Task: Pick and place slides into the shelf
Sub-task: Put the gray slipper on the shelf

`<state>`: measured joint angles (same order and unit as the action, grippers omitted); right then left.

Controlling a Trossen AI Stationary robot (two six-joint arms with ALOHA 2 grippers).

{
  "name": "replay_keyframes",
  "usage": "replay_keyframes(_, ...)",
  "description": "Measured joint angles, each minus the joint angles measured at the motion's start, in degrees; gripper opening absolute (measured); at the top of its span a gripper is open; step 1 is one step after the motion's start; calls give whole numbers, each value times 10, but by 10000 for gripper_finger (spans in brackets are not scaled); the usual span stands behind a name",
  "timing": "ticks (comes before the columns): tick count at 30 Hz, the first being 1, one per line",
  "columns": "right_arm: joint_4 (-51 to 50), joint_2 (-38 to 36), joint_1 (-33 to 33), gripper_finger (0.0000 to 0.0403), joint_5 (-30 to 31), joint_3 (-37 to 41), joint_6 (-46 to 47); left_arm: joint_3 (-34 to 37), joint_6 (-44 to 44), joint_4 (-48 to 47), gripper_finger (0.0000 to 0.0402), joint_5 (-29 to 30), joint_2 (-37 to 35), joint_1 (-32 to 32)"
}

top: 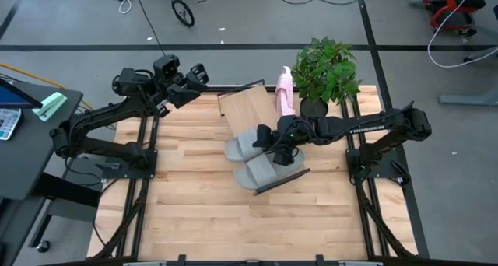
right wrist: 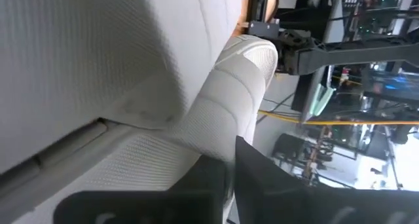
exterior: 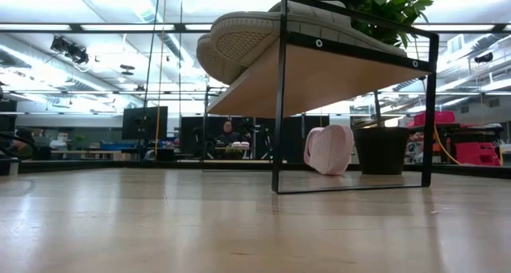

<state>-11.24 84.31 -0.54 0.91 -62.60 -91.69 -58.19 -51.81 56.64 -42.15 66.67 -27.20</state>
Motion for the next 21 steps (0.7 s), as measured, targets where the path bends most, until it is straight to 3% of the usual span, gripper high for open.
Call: replay_keyframes(21, -27, -1, 0, 114, -17, -10, 48, 0, 1, 0, 127, 0, 0, 0)
